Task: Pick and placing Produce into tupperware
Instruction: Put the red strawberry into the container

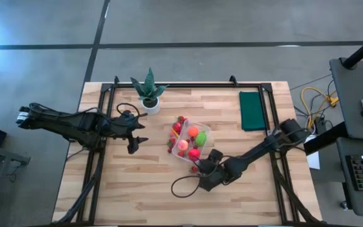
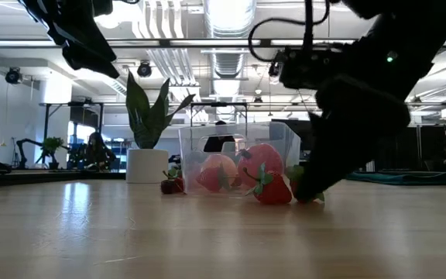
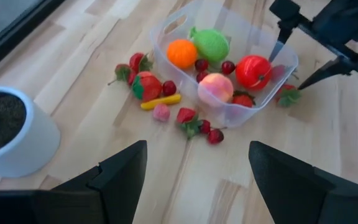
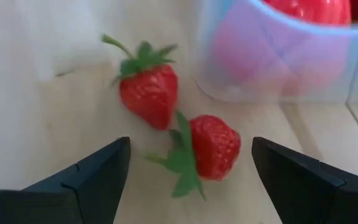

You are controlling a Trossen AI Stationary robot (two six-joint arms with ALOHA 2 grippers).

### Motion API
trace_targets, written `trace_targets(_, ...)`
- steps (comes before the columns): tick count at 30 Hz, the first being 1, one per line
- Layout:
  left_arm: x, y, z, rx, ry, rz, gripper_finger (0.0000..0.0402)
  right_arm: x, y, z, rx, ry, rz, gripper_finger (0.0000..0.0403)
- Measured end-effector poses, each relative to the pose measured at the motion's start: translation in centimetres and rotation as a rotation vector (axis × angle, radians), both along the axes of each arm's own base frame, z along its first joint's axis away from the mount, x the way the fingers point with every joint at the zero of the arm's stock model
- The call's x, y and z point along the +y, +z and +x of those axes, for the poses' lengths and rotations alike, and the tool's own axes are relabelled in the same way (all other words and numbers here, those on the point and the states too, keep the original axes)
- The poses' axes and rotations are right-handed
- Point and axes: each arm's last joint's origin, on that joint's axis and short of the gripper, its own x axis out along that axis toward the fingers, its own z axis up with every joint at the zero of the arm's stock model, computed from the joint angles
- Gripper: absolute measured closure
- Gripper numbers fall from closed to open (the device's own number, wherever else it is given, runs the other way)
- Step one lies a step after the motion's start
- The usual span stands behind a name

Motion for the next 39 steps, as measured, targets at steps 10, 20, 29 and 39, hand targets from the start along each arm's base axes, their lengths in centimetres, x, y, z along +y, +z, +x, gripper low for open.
trace_targets(10,0.0,0.0,0.1,-0.004,-0.01,0.013,0.0134,-0.8,-0.1,0.0,0.025,-0.035,0.018,0.0076)
trace_targets(20,0.0,-0.2,0.4,0.01,-0.001,0.004,0.0134,-1.5,-0.1,0.4,0.042,-0.026,0.067,0.0077)
trace_targets(29,-0.1,-0.3,0.6,0.012,0.008,-0.006,0.0134,-1.5,0.2,0.4,0.041,0.013,0.068,0.0077)
trace_targets(39,-0.1,-0.4,1.0,0.007,0.008,-0.008,0.0134,-1.7,0.2,0.4,0.058,0.036,0.066,0.0155)
